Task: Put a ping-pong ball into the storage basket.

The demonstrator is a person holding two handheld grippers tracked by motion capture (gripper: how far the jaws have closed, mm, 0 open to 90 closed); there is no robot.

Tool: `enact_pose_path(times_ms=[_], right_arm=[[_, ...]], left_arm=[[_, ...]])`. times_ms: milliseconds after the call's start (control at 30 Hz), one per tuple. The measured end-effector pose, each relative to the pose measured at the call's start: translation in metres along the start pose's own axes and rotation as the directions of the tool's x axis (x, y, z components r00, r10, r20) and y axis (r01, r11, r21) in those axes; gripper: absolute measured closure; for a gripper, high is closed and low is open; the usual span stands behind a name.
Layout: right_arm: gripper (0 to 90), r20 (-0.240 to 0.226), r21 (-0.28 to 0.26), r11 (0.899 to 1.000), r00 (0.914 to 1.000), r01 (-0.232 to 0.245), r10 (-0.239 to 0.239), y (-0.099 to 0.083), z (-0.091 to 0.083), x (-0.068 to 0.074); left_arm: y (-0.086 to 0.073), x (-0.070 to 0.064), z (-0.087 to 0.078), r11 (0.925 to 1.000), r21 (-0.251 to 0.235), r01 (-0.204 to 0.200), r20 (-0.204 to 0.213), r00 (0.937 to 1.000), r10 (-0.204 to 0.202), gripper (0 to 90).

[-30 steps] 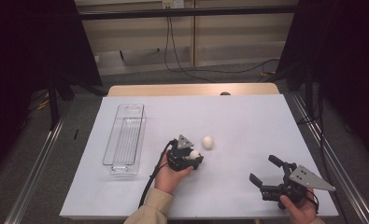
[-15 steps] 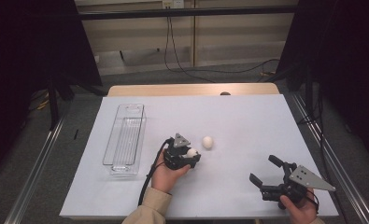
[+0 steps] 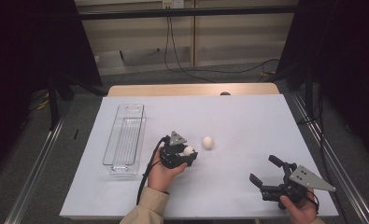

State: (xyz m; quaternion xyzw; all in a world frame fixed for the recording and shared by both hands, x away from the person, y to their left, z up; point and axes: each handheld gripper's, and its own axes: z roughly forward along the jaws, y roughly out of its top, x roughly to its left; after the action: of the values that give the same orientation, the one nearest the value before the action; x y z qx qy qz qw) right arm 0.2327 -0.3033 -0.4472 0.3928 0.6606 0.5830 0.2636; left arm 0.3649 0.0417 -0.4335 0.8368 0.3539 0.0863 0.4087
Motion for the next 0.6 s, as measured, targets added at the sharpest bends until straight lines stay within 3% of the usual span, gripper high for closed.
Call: enact_pose_path(times_ms=[600], right_arm=[[1.8, 0.002, -0.002, 1.000, 1.0000, 0.002, -0.002, 0.000, -0.001, 0.000]], left_arm=[[0.004, 0.006, -0.013, 0.9992, -0.007, 0.039, 0.002, 0.9992, -0.039, 51.1]])
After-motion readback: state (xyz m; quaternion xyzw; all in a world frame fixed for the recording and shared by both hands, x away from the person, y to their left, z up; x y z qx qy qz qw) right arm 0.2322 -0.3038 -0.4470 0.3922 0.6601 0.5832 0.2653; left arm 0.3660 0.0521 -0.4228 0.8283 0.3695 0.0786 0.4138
